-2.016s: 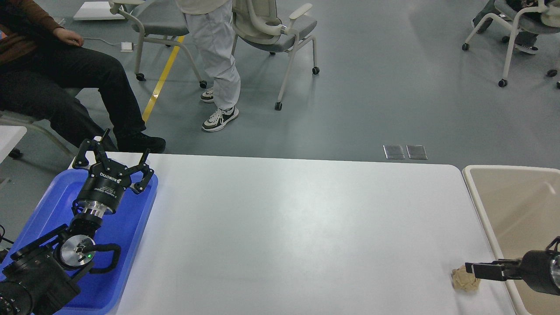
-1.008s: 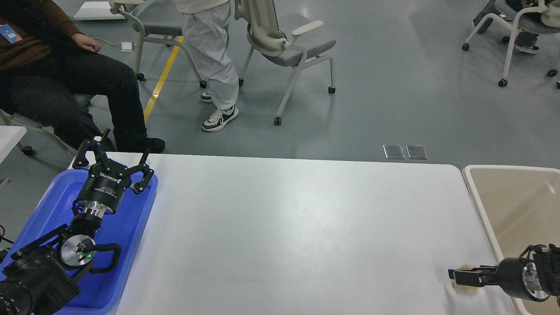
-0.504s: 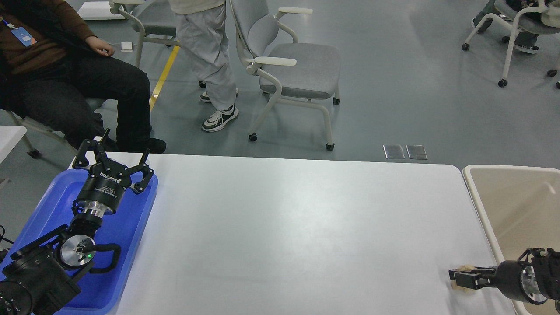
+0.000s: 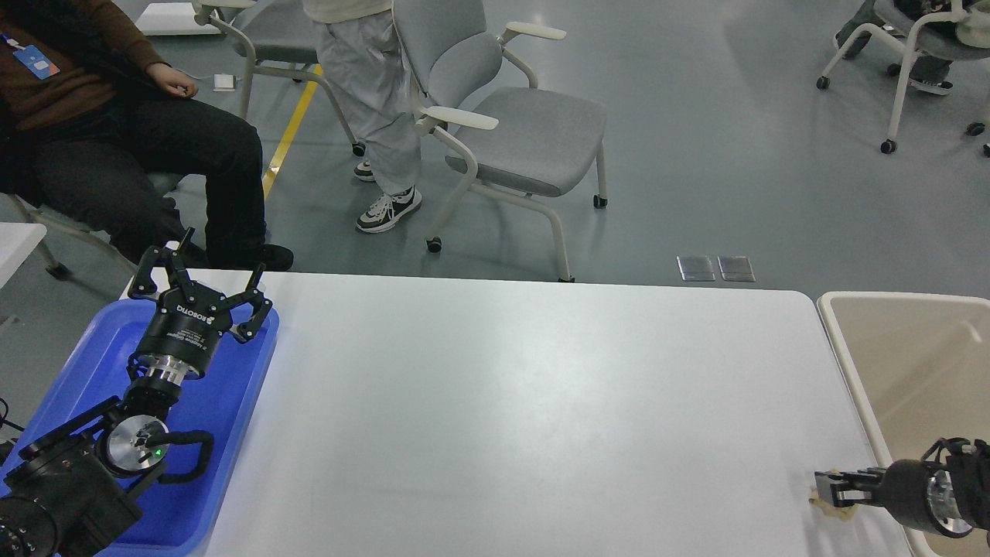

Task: Tidy desktop
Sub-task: 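Lift the paper ball with the right gripper and swing it over the bin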

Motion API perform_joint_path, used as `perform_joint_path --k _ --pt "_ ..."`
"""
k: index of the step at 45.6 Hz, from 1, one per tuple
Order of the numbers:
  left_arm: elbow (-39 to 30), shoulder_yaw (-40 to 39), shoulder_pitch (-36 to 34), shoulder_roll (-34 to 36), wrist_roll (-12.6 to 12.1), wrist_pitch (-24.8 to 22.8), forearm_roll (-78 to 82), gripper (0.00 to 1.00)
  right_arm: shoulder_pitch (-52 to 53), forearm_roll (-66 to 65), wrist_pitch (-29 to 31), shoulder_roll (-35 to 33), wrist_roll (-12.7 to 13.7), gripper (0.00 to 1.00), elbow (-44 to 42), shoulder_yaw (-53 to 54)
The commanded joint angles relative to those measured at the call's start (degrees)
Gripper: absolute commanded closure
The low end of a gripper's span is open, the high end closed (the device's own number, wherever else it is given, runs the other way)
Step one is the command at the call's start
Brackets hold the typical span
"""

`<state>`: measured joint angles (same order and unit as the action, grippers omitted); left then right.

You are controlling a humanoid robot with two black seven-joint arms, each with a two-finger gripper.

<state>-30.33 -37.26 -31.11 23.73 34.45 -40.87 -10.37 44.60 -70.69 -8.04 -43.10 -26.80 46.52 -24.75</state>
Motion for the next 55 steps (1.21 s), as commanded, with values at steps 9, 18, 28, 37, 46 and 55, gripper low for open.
perform_joint_path --k 9,18,28,37,46,55 --pt "0.0 -0.01 0.0 0.0 0.0 0.0 0.0 0.02 2.15 5.64 -0.92 -0.41 -5.89 1.0 0.32 2.68" --pt "0.0 -0.01 0.0 0.0 0.0 0.0 0.0 0.02 4.09 6.88 -0.92 -1.11 -8.62 1.0 2.7 10.23" --pt "0.0 -0.01 0.0 0.0 0.0 0.0 0.0 0.02 8.92 9.95 -0.31 -0.93 -8.53 1.0 6.03 17.8" --pt "0.0 -0.01 0.0 0.0 0.0 0.0 0.0 0.02 17.79 18.82 -0.13 -0.93 -8.45 1.0 10.34 17.1" --pt "0.0 -0.01 0.0 0.0 0.0 0.0 0.0 0.02 25.79 29.37 1.98 -2.34 -8.44 1.0 10.26 16.92" --pt "-0.08 -0.01 0.0 0.0 0.0 0.0 0.0 0.02 28.96 38.69 3.29 -5.68 -8.18 1.0 8.68 17.45"
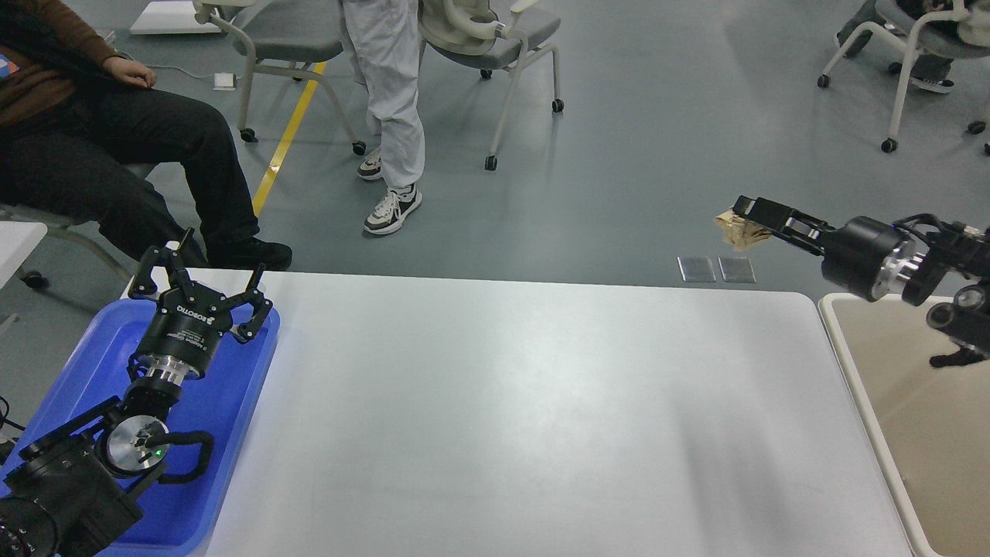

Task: Tidy desktop
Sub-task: 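Lift the paper ball with the right gripper and swing it over the bin, then open the right gripper to drop the paper ball into the beige bin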

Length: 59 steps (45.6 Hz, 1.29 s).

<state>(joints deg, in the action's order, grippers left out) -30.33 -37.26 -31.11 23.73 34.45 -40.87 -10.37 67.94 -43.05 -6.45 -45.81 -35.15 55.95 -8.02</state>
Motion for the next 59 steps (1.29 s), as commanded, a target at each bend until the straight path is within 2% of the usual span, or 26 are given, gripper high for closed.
perform_joint_path --k 1,10,27,35,46,49,55,59 --pt "0.01 0.0 0.0 0.0 0.0 0.0 0.0 0.02 5.63 11.93 1.79 -3.32 0.26 1.0 -1.28 0.72" --pt "0.01 0.0 0.0 0.0 0.0 0.0 0.0 0.02 3.87 21.86 2.14 -4.2 0.79 1.0 -10.59 -0.24" --pt "0.01 0.0 0.0 0.0 0.0 0.0 0.0 0.02 -7.46 35.4 2.84 -4.73 2.54 1.0 -25.97 -0.77" --pt "0.01 0.0 0.0 0.0 0.0 0.0 0.0 0.02 -11.95 37.51 2.84 -3.76 7.11 1.0 -32.74 -0.86" --pt "0.01 0.0 0.0 0.0 0.0 0.0 0.0 0.02 -18.71 37.51 2.84 0.71 10.72 1.0 -41.79 -0.69" --pt "0.01 0.0 0.0 0.0 0.0 0.0 0.0 0.02 -21.0 37.42 2.84 3.09 12.38 1.0 -44.87 -0.77" --pt "0.01 0.0 0.08 0.0 0.0 0.0 0.0 0.02 -25.22 37.42 2.84 8.62 17.74 1.0 -49.53 -0.6" --pt "0.01 0.0 0.0 0.0 0.0 0.0 0.0 0.02 -27.42 37.42 2.75 11.26 19.33 1.0 -50.06 -0.33"
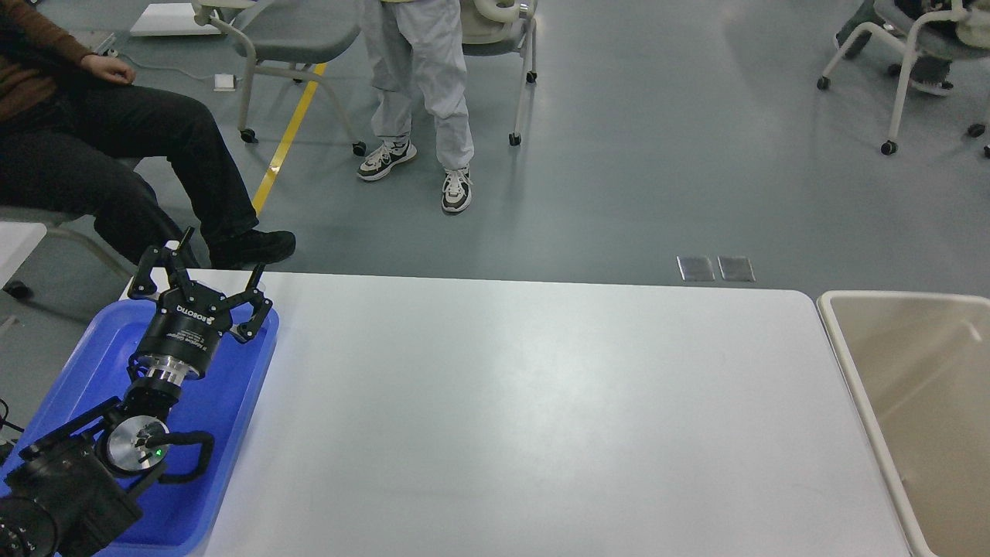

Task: Tidy desktop
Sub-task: 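Open the right gripper to drop the paper ball into the beige bin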

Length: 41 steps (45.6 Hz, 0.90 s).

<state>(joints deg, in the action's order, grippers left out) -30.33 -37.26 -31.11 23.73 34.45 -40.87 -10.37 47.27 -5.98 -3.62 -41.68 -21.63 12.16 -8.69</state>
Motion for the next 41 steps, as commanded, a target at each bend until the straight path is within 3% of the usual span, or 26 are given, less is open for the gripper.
perform_joint_path --k 1,14,26,30,33,36,38,41 --pt "0.01 0.0 -0.01 0.0 0.0 0.0 0.0 0.02 -7.19 0.35 -0.07 7.75 6.07 1.0 -6.27 0.34" --pt "0.01 0.0 -0.01 0.0 0.0 0.0 0.0 0.02 -11.59 0.35 -0.42 14.25 8.27 1.0 -9.17 0.51" --pt "0.01 0.0 0.08 0.0 0.0 0.0 0.0 0.02 -13.26 0.53 -0.77 16.28 8.63 1.0 -9.17 0.87" --pt "-0.08 0.0 0.08 0.0 0.0 0.0 0.0 0.02 -13.26 0.53 -1.04 16.63 8.63 0.78 -9.17 1.13" --pt "0.01 0.0 0.08 0.0 0.0 0.0 0.0 0.02 -13.17 0.62 -1.3 16.89 8.63 0.52 -9.35 1.13" --pt "0.01 0.0 -0.01 0.0 0.0 0.0 0.0 0.02 -13.43 0.53 -2.44 16.98 8.54 0.33 -9.96 1.13" --pt "0.01 0.0 0.08 0.0 0.0 0.0 0.0 0.02 -13.61 0.44 -3.32 17.42 8.54 0.13 -10.14 1.13" --pt "0.01 0.0 -0.01 0.0 0.0 0.0 0.0 0.02 -13.79 0.53 -4.2 17.51 8.45 0.03 -10.05 1.13"
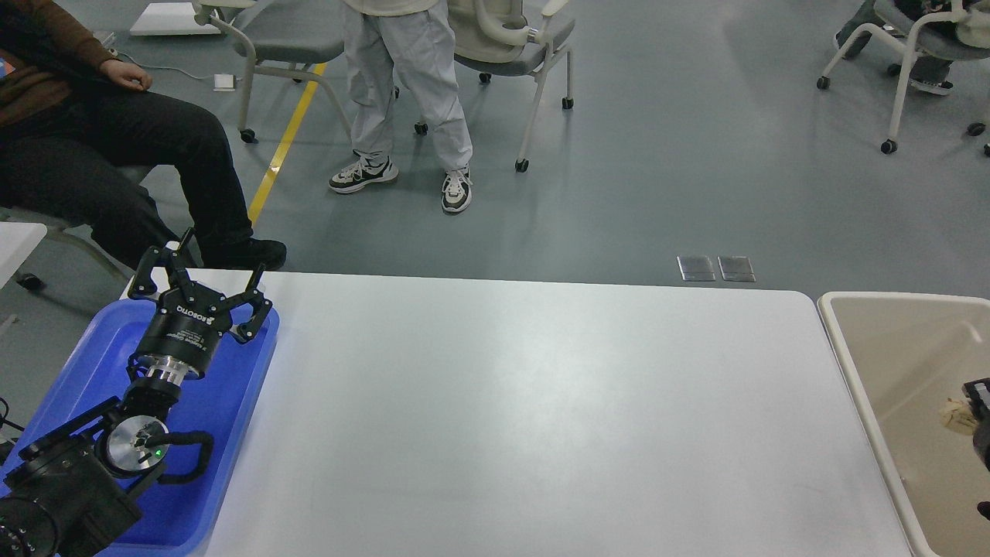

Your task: Tidy desktop

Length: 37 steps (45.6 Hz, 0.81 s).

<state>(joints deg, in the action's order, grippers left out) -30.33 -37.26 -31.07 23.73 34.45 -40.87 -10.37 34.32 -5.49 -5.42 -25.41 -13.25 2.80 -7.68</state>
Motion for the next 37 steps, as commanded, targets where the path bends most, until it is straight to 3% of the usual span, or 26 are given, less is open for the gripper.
perform_joint_path --k 1,27,37 --pt "0.0 0.0 -0.04 0.0 0.0 0.0 0.0 0.02 -0.83 0.05 -2.49 1.24 0.06 0.02 -0.78 0.12" --pt "0.0 0.0 -0.04 0.0 0.0 0.09 0.0 0.02 2.15 0.13 -2.14 2.2 0.06 0.01 -0.86 0.56" --pt "0.0 0.0 0.04 0.0 0.0 0.0 0.0 0.02 6.72 0.13 -2.14 2.38 0.06 0.01 -0.78 11.98"
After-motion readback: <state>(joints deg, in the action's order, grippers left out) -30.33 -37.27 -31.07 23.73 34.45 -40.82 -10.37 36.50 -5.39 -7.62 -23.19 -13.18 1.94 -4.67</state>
